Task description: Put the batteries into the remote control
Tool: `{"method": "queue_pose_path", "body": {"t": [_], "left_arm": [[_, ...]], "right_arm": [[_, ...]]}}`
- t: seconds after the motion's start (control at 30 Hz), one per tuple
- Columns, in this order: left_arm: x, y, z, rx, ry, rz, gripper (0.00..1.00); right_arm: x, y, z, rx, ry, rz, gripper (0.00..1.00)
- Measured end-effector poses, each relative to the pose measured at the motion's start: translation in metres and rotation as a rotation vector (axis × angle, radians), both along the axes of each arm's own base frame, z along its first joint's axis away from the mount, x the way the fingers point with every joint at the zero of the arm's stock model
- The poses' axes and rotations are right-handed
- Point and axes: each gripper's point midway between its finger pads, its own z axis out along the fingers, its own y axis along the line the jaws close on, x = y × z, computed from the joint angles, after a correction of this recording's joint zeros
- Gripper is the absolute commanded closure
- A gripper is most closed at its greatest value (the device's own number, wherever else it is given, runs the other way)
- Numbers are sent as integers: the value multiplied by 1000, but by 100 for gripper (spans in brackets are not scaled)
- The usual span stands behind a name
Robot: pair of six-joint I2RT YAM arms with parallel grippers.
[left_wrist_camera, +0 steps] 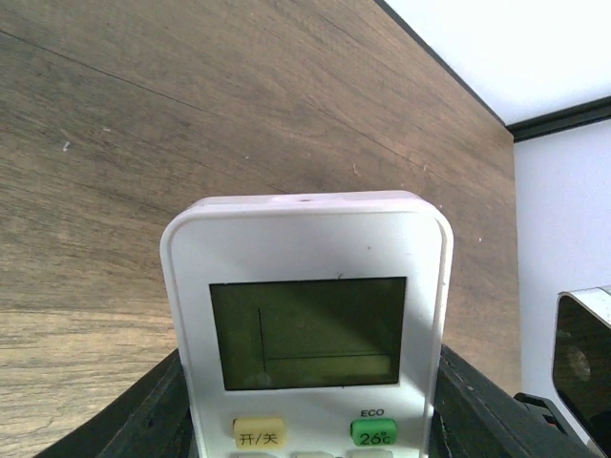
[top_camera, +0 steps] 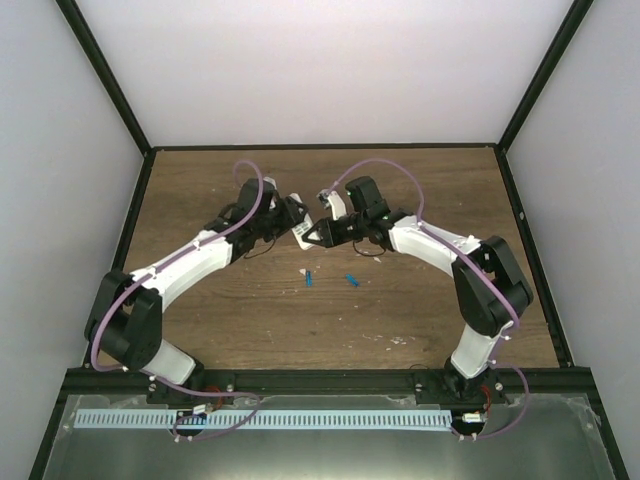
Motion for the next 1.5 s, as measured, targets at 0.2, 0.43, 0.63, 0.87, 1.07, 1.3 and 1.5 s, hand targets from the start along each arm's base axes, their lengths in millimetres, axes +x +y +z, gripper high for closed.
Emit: {"method": "queue_pose_path", "body": {"t": [0.2,0.43,0.63,0.87,1.07,1.3,1.5], "left_arm": [[-6,7,1,-17,-24,33,23],[-17,23,13,-33,-47,89,9],[-16,70,63,-102,-123,242,8],[-20,97,93,-184,-139,340,10],[-21,87,101,-280,-105,326,11],[-21,75,103,-386,-80,310,15],[-23,62,87,-405,-43,298,25]], "right_arm": [[-2,3,-1,-4,-4,4,93],[7,-9,-13,-86,-40,-46,94],[17,-35,-21,-233,-117,-134,95],[40,-79,14,-423,-408,-296,96],[31,-79,56,-554,-793,-302,99],[26,-68,56,-731,-1037,-275,99],[21,-55,47,-838,-1136,-271,99]]}}
